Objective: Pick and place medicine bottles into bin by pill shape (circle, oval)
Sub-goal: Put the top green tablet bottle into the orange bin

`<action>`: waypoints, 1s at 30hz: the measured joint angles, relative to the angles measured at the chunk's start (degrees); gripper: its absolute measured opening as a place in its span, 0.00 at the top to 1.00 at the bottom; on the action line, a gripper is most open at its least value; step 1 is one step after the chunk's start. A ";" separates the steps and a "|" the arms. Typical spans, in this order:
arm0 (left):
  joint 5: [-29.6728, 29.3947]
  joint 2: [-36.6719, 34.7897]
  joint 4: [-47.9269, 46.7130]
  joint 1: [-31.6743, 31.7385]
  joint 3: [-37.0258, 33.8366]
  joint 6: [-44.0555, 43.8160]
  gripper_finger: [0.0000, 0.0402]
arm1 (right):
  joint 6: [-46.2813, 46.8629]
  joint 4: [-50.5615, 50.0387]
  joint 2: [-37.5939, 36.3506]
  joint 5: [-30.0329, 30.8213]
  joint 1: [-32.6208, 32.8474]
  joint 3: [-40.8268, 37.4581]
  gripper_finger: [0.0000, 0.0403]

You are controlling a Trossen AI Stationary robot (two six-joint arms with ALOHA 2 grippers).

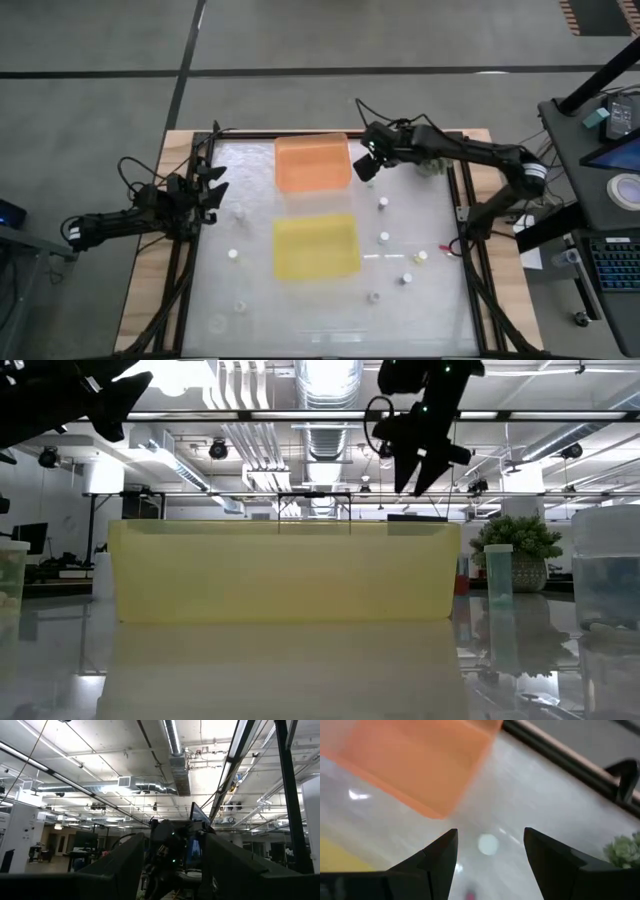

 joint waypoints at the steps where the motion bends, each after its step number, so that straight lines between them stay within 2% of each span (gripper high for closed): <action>1: 0.00 0.00 0.00 0.02 0.00 0.00 0.51 | 0.00 -0.92 0.93 -0.02 -0.49 0.30 0.46; 11: 0.02 0.01 -0.02 0.00 -0.02 -0.02 0.51 | -1.13 -3.76 7.64 -0.27 -2.25 0.33 0.46; 18: 0.02 0.01 -0.02 0.01 -0.04 -0.02 0.51 | -2.49 -3.74 11.55 -2.87 -2.25 0.25 0.46; 30: 0.02 0.02 -0.04 0.00 -0.06 -0.02 0.51 | -3.21 -3.50 14.65 -3.20 -2.36 0.24 0.46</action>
